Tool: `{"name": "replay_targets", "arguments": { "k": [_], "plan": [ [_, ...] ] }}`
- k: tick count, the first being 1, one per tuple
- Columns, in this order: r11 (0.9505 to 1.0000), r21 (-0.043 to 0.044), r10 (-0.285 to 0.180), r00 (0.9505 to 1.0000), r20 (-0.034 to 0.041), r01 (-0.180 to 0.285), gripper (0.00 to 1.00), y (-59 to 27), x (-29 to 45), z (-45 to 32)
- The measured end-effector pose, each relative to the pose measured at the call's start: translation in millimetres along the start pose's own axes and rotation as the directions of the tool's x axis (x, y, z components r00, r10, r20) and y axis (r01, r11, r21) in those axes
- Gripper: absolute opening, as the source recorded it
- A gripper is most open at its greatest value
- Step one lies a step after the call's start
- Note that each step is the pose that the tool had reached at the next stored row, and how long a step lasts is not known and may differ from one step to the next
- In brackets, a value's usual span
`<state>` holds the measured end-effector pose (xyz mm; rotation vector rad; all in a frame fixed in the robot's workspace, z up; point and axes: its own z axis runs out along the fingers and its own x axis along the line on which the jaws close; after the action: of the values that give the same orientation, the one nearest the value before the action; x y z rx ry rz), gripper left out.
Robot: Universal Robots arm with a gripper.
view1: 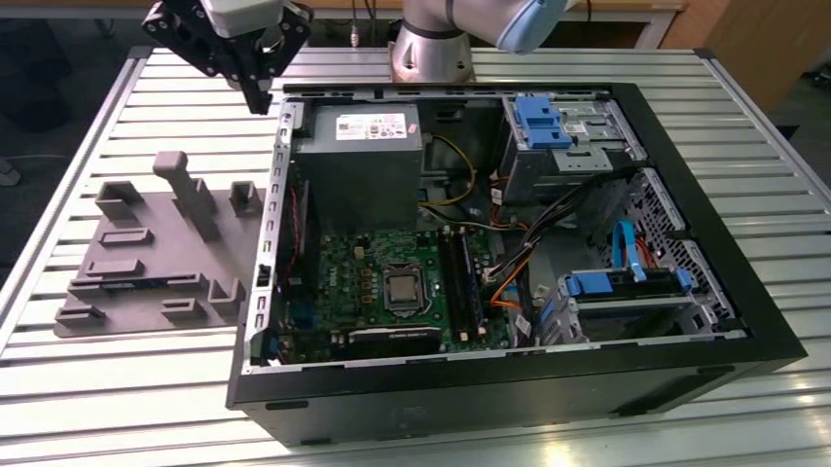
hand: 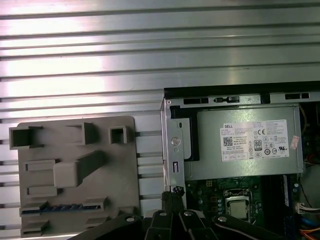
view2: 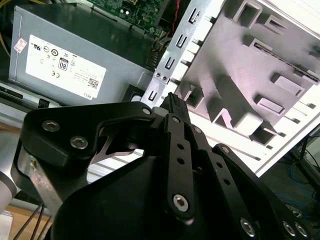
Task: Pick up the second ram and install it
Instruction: 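Reach for the second ram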
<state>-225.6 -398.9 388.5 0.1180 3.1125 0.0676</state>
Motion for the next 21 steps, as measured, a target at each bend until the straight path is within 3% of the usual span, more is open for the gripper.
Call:
{"name": "replay_targets", "arguments": {
  "k": [21],
  "plan": [
    [1.0000,0.0000,0.000,1.0000,0.0000,0.000,0.11,-0.8,10.1,0.2]
  ]
}}
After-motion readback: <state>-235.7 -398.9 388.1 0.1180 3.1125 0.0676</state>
